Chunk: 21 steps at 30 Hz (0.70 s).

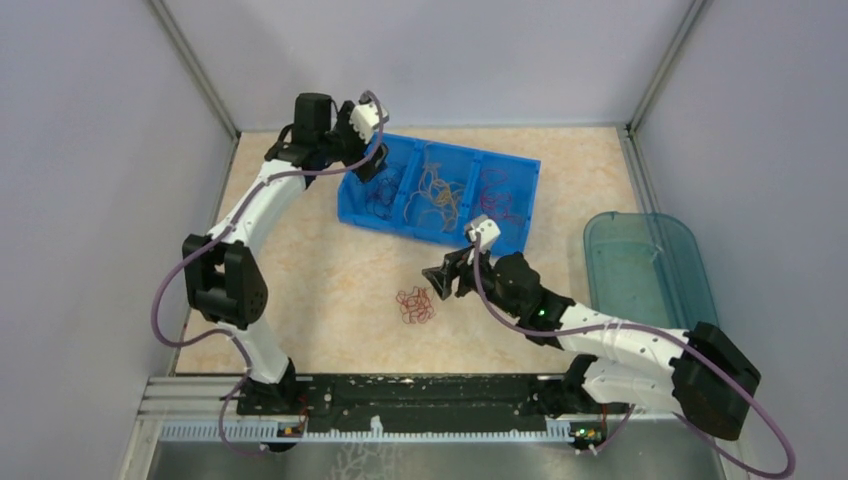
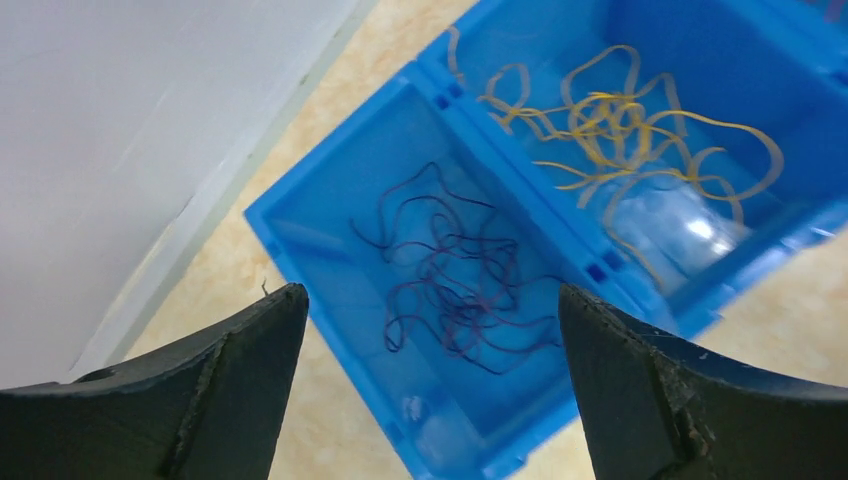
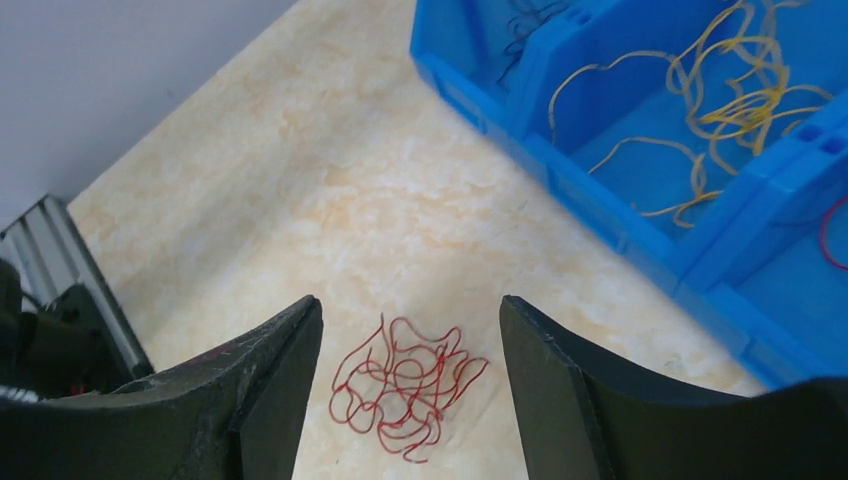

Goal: Untangle the cables

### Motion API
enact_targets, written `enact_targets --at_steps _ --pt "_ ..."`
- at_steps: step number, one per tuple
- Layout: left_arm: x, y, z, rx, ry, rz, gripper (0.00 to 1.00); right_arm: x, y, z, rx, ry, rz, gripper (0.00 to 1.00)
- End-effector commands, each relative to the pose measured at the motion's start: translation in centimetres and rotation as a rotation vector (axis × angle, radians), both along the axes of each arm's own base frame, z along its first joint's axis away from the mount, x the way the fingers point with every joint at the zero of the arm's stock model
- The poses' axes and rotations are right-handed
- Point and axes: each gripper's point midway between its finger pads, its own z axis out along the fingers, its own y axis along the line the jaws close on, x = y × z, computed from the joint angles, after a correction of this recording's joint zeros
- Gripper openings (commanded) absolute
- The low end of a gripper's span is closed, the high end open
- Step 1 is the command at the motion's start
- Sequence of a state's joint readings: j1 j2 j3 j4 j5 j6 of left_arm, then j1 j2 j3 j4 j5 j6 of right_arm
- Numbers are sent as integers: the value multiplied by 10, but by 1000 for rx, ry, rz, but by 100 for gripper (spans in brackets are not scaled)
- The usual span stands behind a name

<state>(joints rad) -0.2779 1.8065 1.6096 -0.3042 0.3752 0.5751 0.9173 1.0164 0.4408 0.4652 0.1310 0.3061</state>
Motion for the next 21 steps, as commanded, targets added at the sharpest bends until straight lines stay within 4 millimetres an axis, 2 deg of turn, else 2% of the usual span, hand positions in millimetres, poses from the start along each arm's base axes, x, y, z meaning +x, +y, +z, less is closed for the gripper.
enact_targets --at_steps 1,7,11,15,18,21 --pt "-65 -13 40 -51 45 -214 100 -11 23 -7 -40 67 136 65" --pt "-150 -6 39 -33 23 -378 100 0 27 -51 -108 253 63 57" --pt "-192 -5 39 -62 16 -442 100 10 31 -60 -91 316 16 52" --pt "-214 -2 34 -55 17 -470 100 16 38 -76 -103 395 -18 47" --pt "-224 2 28 -36 8 -483 100 20 40 -89 -94 450 -60 40" --pt "-233 3 27 -36 3 -496 100 22 41 -94 -77 460 -81 34"
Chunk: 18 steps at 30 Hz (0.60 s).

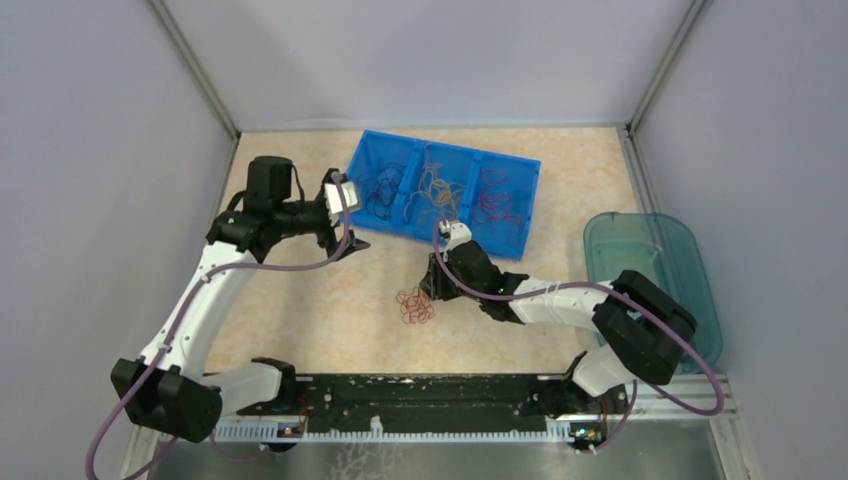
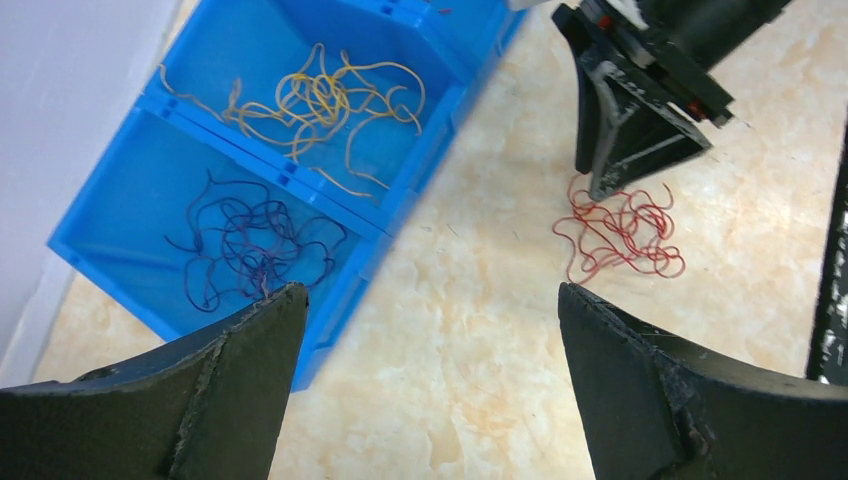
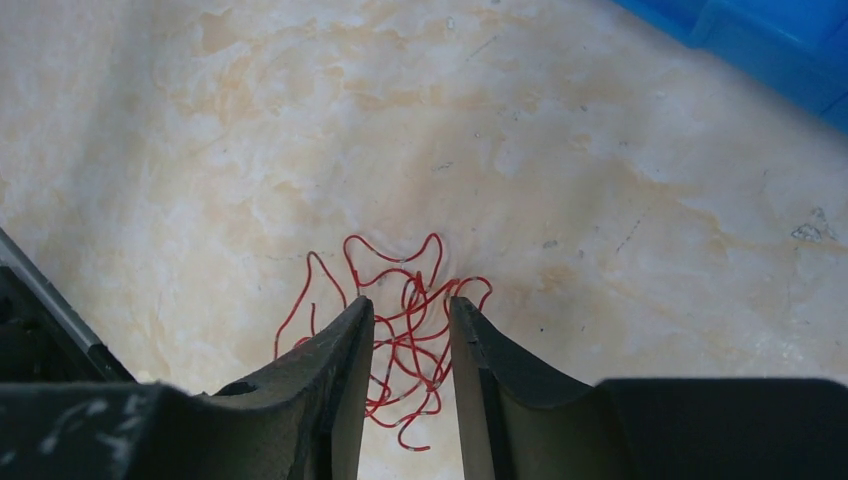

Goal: Untangle the cables

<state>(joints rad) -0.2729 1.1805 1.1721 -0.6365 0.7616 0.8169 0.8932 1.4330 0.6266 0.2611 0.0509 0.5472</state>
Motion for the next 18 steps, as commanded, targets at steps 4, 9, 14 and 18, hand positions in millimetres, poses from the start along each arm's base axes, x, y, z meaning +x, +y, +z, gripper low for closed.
enact_targets --at_steps 4,9,14,18 --pt "-28 -2 1 -13 -33 -88 100 17 8 12 65 10 -91 32" --pt "-33 -1 4 -11 -44 -102 100 12 0 7 28 35 -106 36" --pt "-35 -2 3 -8 -48 -114 100 5 -10 -3 -36 44 -135 43" --pt "-36 -3 4 -13 -47 -122 100 4 -9 -7 -26 47 -148 43"
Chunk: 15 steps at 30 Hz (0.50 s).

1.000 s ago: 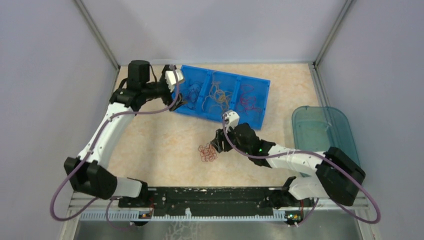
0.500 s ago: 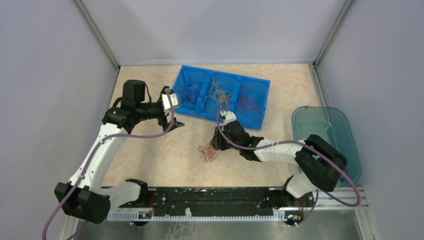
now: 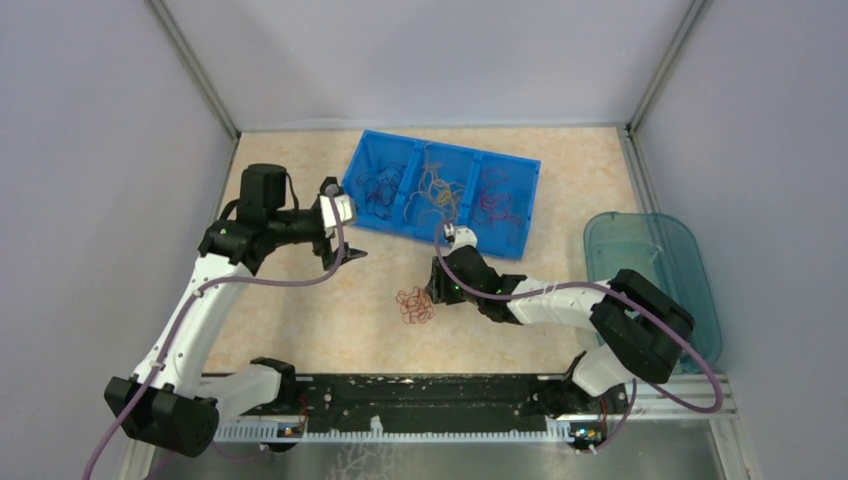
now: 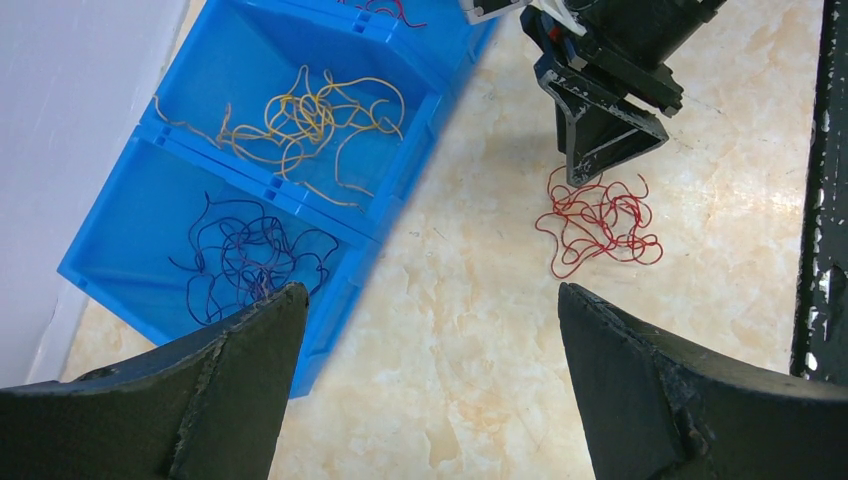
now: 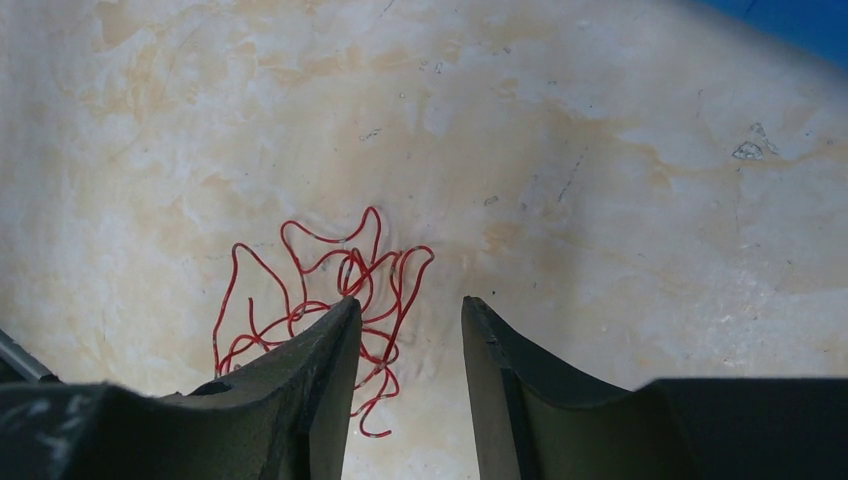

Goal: Untangle the cables

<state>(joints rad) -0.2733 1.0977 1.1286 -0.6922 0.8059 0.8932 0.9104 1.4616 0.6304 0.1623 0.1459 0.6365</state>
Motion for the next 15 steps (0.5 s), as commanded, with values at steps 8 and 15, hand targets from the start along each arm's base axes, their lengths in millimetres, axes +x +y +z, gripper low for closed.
enact_targets --at_steps 8,15 --pt "-11 -7 9 -26 -18 -62 100 11 26 36 156 -77 -11 8" --pt "-21 -10 10 -42 -1 -90 100 9 30 74 198 -148 83 0"
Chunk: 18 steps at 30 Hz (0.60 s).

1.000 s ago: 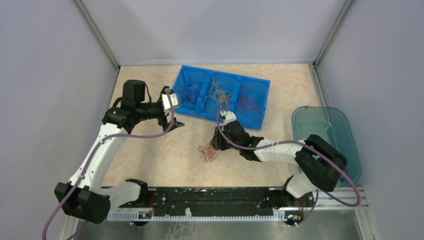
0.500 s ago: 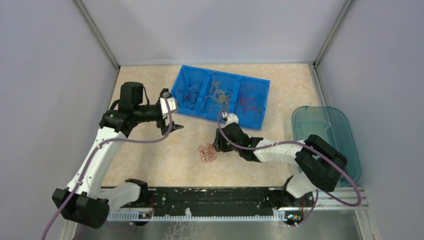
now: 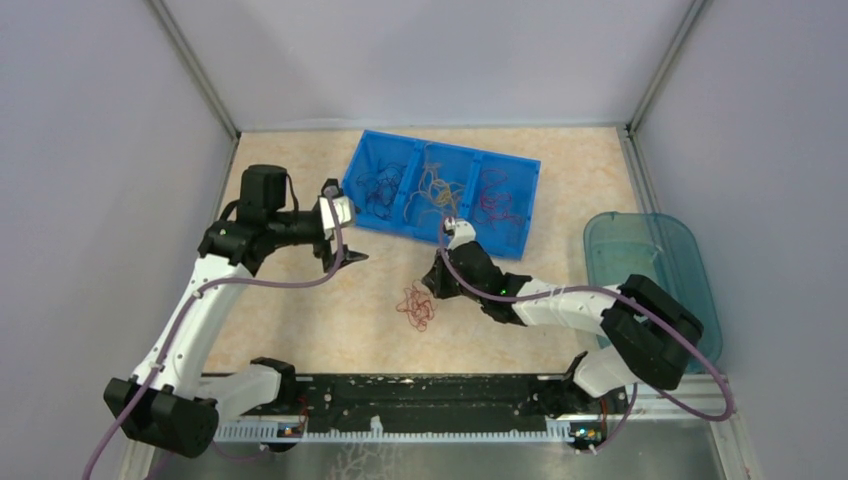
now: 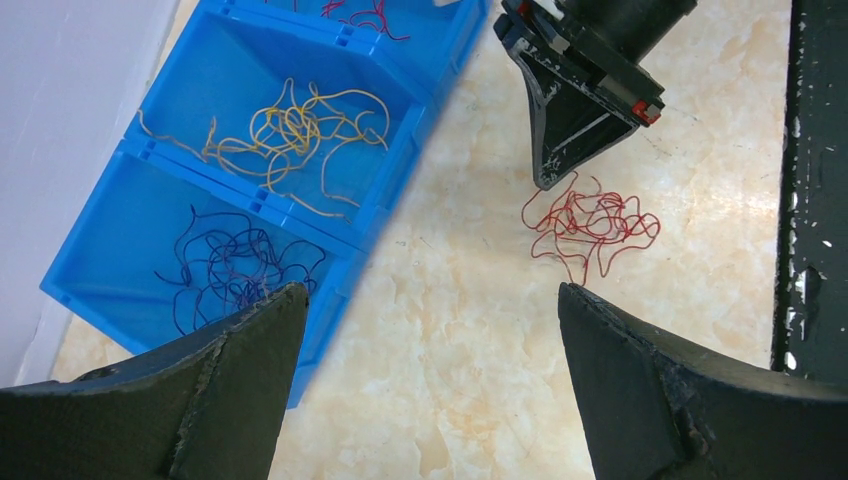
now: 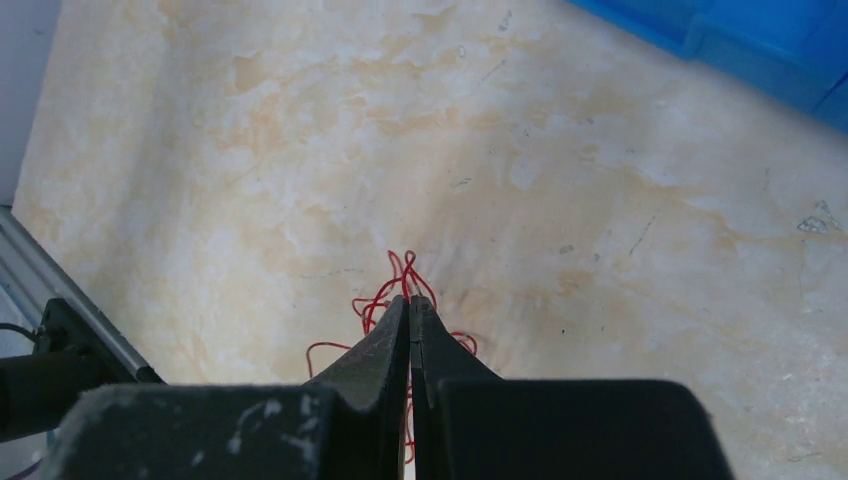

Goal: Untangle the cables

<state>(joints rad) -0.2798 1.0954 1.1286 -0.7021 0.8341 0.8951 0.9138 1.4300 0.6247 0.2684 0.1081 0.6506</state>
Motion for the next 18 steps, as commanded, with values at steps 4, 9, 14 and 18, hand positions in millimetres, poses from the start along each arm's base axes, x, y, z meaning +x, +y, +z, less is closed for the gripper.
enact_targets --at_steps 4,9,14,18 --pt "-20 -9 12 -48 -12 -89 100 -3 13 69 164 -176 111 0" --pt "-39 -19 10 -86 49 -162 99 -25 34 132 348 -324 286 0" --pt "-70 -36 -7 -72 107 -243 95 -35 44 173 401 -401 351 0" --pt "-84 -51 -20 -34 74 -278 89 -44 52 192 449 -421 396 0"
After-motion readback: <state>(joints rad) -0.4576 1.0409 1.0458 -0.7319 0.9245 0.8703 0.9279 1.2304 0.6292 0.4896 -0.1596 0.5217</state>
